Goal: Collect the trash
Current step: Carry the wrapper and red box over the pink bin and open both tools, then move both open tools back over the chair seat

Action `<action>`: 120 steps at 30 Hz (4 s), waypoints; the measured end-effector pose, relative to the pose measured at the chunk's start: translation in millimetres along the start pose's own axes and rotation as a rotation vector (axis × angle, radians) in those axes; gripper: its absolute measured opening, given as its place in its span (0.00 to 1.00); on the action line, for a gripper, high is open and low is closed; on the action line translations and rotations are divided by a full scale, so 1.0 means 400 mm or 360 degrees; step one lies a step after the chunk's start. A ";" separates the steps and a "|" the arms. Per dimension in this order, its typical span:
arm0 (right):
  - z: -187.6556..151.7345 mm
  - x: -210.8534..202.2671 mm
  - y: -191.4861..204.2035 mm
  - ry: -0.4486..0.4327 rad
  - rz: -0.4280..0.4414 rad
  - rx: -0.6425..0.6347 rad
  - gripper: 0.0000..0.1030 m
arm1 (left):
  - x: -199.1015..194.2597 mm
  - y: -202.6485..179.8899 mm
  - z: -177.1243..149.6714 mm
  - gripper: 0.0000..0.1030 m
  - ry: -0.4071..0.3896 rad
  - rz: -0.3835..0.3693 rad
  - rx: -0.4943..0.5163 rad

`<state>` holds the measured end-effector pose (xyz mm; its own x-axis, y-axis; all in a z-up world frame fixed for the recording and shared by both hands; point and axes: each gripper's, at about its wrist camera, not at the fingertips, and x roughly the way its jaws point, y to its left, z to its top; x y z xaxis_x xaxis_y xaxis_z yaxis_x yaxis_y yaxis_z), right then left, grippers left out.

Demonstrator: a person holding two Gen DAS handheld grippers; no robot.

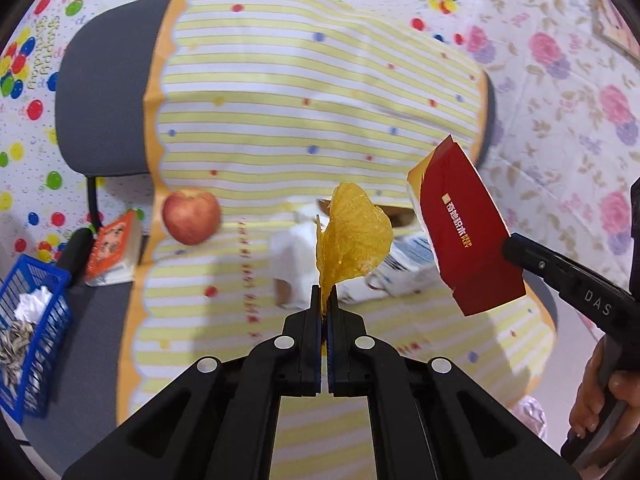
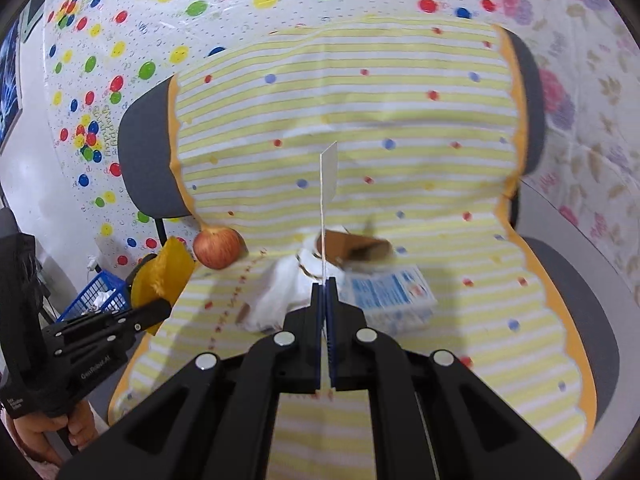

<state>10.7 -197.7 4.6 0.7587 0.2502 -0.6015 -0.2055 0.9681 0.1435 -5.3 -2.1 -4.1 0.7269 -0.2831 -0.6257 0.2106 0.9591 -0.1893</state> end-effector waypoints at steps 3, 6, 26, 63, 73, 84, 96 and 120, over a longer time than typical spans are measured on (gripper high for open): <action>-0.032 -0.042 -0.037 -0.0018 -0.0014 0.0052 0.03 | -0.008 -0.045 -0.030 0.02 0.0007 -0.0035 0.0041; -0.062 -0.077 -0.063 -0.0034 -0.0028 0.0084 0.03 | -0.018 -0.082 -0.058 0.02 0.0006 -0.0063 0.0075; -0.283 -0.348 -0.176 -0.0114 -0.0355 0.0234 0.03 | -0.052 -0.383 -0.242 0.02 0.0067 -0.0454 0.0437; -0.633 -0.589 -0.426 0.0016 -0.0758 0.0676 0.12 | 0.044 -0.757 -0.429 0.50 0.0306 -0.0839 0.0784; -0.606 -0.610 -0.408 -0.0028 -0.0782 0.0659 0.12 | -0.011 -0.661 -0.385 0.50 0.0194 -0.0684 0.0744; -0.494 -0.565 -0.327 -0.0092 -0.0639 0.0495 0.12 | -0.059 -0.497 -0.305 0.50 0.0100 -0.0485 0.0583; -0.332 -0.374 -0.191 -0.0041 -0.0346 0.0248 0.12 | -0.064 -0.245 -0.230 0.50 0.0022 -0.0146 0.0309; -0.115 0.013 -0.052 0.0155 -0.0106 0.0010 0.50 | 0.049 0.033 -0.062 0.50 0.0023 0.0217 0.0007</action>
<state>-9.5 -217.1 -37.8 0.7068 0.1830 -0.6834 -0.1526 0.9827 0.1053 -4.6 4.9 -37.5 0.7397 -0.1499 -0.6560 0.1133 0.9887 -0.0981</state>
